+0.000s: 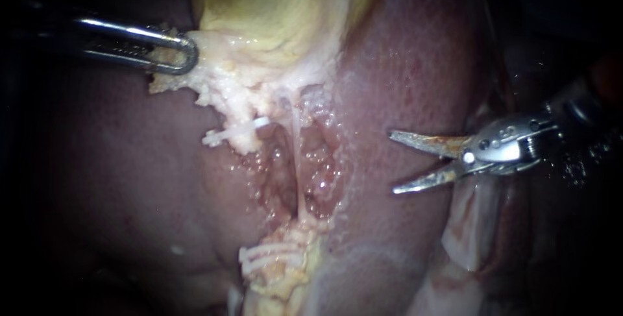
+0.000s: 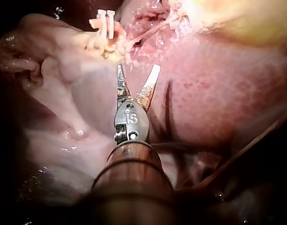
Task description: Go back from the cut left tube
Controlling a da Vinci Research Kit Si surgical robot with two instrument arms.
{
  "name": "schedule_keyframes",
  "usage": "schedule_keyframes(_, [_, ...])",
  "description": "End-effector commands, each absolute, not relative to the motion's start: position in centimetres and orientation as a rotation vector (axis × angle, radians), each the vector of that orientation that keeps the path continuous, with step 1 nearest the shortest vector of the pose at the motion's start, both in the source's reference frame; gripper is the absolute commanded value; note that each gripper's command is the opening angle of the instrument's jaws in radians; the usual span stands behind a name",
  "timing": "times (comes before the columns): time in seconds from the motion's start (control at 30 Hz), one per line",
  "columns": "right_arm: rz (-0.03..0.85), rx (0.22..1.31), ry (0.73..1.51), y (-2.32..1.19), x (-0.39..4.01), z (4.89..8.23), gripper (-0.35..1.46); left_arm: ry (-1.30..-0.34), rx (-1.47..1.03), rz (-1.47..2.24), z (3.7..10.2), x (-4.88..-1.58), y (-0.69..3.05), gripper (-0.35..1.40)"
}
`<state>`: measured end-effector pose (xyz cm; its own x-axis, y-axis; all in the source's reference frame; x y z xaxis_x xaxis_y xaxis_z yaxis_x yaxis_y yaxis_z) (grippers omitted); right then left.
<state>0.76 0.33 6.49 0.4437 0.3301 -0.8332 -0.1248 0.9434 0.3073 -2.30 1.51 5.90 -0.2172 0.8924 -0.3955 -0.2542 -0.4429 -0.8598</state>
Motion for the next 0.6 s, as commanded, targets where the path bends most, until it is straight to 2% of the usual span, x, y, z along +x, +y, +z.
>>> schedule_keyframes(0.03, [0.286,0.213,1.076,0.33,0.75,6.49,1.45,-0.843,-1.198,1.776,5.93,-2.31,1.51,-0.35])
schedule_keyframes(0.23, [0.286,0.213,1.076,0.32,0.75,6.5,1.45,-0.82,-1.201,1.784,6.22,-2.45,1.43,-0.35])
schedule_keyframes(0.6, [0.285,0.213,1.076,0.32,0.74,6.5,1.45,-0.836,-1.194,1.799,6.61,-2.66,1.32,-0.35])
